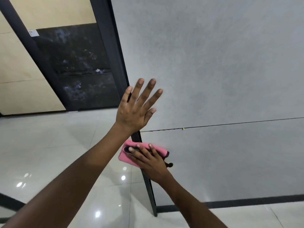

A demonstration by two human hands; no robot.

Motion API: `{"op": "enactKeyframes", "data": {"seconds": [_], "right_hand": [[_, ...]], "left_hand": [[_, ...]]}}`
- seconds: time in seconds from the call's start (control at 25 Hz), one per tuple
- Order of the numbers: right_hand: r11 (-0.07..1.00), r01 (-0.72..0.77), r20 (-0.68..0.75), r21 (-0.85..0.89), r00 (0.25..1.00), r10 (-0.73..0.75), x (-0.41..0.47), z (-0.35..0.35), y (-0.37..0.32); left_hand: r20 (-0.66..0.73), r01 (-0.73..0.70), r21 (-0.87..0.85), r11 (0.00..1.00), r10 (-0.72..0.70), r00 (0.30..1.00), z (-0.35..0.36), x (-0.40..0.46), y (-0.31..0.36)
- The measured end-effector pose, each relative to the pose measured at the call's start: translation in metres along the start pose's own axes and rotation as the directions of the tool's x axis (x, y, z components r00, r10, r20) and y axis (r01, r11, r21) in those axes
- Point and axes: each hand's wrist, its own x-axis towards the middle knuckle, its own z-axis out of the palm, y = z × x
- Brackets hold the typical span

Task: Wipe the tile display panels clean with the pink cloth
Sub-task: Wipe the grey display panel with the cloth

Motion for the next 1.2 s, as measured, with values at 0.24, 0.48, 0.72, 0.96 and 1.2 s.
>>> {"op": "enactKeyframes", "data": {"seconds": [0.24, 0.48, 0.72, 0.96, 1.2], "right_hand": [[0.934, -0.357, -0.394, 0.016, 0.856, 0.334, -0.045, -0.081, 0.161], [0.833, -0.533, -0.579, 0.148, 0.636, 0.51, -0.036, -0.092, 0.212], [0.885, 0.357, -0.04, -0.3, 0.922, -0.385, -0.117, 0.098, 0.011], [0.949, -0.309, -0.627, -0.057, 0.751, 0.207, -0.106, -0.001, 0.143], [0.881, -0.46, -0.708, 0.109, 0.586, 0.393, -0.126, 0.032, 0.12]], "left_hand": [[0.084, 0.095, -0.117, 0.989, -0.086, 0.993, 0.001, -0.04, 0.043], [-0.032, 0.093, -0.034, 0.995, -0.094, 0.995, 0.019, -0.049, 0.047], [-0.159, 0.156, -0.062, 0.986, -0.164, 0.974, 0.03, -0.071, 0.063], [-0.172, 0.101, -0.013, 0.995, -0.102, 0.98, 0.058, -0.154, 0.103], [-0.223, 0.105, -0.014, 0.994, -0.105, 0.969, 0.066, -0.154, 0.105]]}}
